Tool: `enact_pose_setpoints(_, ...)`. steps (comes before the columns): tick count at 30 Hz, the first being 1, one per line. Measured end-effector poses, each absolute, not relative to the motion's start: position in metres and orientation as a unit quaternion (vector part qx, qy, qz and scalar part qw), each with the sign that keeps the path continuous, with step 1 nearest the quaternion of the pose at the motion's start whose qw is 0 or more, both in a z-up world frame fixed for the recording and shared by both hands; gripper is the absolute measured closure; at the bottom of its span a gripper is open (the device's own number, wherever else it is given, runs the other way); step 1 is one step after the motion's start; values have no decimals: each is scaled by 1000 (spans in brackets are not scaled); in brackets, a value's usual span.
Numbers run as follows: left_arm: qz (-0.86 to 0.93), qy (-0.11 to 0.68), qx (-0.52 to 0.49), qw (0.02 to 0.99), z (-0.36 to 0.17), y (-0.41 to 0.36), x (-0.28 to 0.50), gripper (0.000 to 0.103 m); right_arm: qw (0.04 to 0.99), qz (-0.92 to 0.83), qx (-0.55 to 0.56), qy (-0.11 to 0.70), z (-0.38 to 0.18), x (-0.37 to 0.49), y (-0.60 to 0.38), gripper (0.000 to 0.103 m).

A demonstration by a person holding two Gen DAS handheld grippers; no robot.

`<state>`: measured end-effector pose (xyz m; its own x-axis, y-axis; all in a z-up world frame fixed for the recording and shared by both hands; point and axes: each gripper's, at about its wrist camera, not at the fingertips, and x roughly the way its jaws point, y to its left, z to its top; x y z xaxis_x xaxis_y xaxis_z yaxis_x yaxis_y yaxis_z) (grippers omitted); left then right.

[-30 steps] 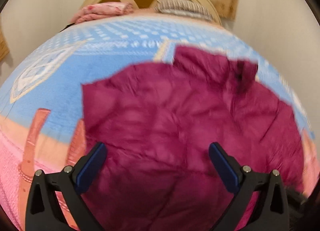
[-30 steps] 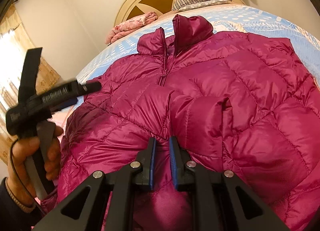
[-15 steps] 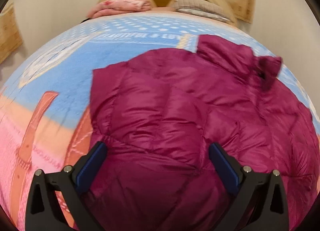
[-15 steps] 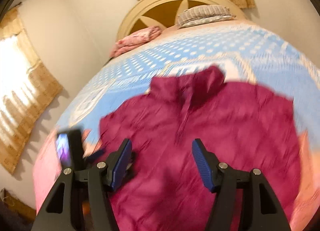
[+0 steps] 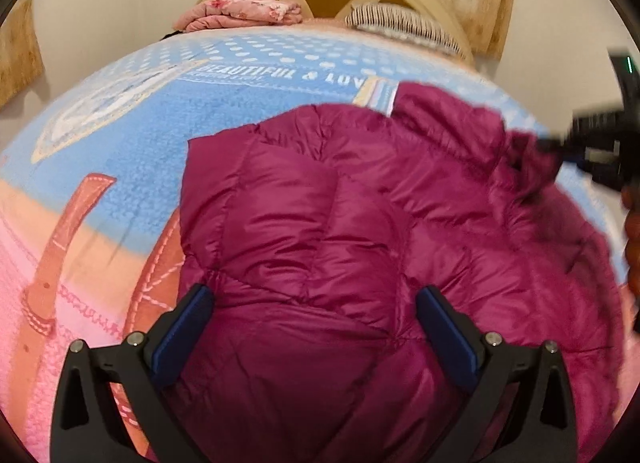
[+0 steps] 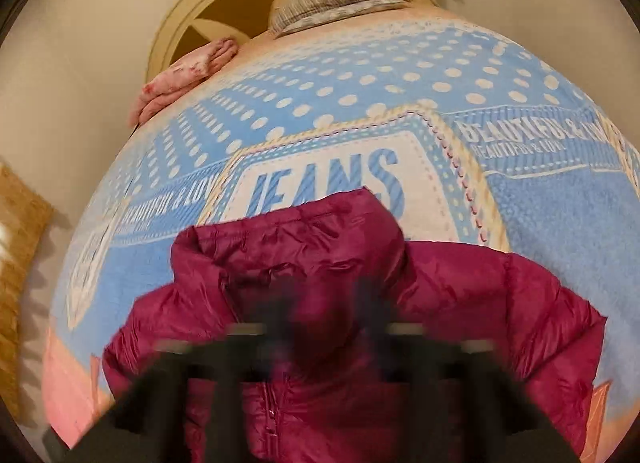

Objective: Fold large clothes

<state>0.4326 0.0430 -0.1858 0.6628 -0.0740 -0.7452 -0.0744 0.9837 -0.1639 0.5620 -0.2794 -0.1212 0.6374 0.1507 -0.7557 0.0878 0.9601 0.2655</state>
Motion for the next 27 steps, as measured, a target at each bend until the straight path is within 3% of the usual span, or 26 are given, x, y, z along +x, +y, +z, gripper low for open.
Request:
enact_pose_setpoints(6, 30, 356, -131, 925, -166, 64, 410, 0, 913, 40, 84, 397, -118, 503, -290, 93)
enact_pose_setpoints(11, 33, 307, -115, 944, -114, 65, 412, 0, 914, 34, 91, 395, -135, 483, -313, 98)
enact_pose_setpoints(14, -3, 321, -102, 941, -81, 46, 451, 0, 909, 36, 105, 402, -148, 486, -322, 98)
enact_pose_setpoints(19, -17, 368, -71, 927, -75, 12, 518, 0, 917, 53, 129, 374, -136, 481, -328, 95)
enact_pose_setpoints(21, -10, 382, -47, 923, -84, 2, 532, 0, 920, 60, 123, 366, -123, 484, -326, 58)
enact_pose_setpoints(22, -2, 392, -37, 919, -91, -1, 537, 0, 922, 68, 122, 361, -117, 487, -325, 29)
enact_pose_setpoints(27, -8, 412, -60, 909, -117, 4, 538, 0, 913, 71, 95, 390, -108, 528, -311, 26)
